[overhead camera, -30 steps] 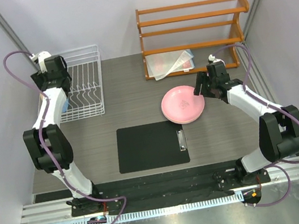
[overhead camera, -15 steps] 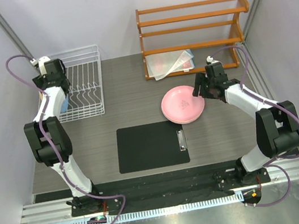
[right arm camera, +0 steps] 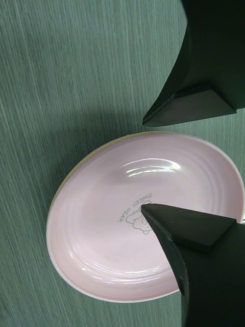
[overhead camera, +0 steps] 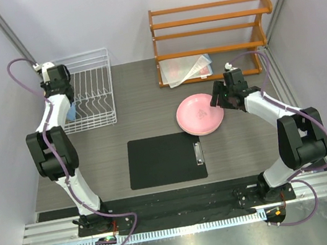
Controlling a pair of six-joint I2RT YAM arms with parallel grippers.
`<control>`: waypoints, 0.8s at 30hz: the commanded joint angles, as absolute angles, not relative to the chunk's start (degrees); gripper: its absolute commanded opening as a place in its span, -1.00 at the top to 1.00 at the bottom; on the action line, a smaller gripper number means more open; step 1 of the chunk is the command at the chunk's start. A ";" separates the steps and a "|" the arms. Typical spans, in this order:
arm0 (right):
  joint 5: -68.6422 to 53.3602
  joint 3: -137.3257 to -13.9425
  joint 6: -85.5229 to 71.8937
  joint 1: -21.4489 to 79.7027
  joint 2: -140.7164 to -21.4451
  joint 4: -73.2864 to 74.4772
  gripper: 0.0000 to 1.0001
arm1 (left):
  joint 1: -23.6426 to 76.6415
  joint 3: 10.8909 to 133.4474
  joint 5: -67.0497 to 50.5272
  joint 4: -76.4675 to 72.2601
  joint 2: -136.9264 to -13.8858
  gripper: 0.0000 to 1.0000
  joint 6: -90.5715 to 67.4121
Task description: Unload the plates from the dish rack
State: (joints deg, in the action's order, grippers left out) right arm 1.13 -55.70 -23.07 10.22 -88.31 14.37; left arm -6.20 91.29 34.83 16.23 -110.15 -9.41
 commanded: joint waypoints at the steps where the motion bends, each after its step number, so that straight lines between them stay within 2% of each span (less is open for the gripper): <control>1: 0.70 -56.78 -23.73 10.28 -86.75 12.39 -0.34 | -6.59 92.81 33.84 13.62 -109.69 0.87 -12.83; 2: 0.79 -56.69 -23.73 10.28 -86.66 12.39 -0.34 | -6.50 92.90 33.84 14.06 -109.60 1.00 -12.83; 15: -1.76 -55.37 -24.08 10.28 -84.64 12.39 -0.34 | -5.98 96.32 32.17 16.26 -104.59 1.00 -9.41; 24: -1.93 -55.11 -23.91 10.28 -84.38 12.39 -0.34 | -3.26 95.98 38.66 15.03 -103.27 1.00 -3.08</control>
State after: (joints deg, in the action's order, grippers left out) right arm -1.32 -55.35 -23.88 10.22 -86.85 14.13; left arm -4.86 92.66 34.22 22.31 -108.90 -2.72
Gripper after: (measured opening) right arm 0.673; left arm 0.142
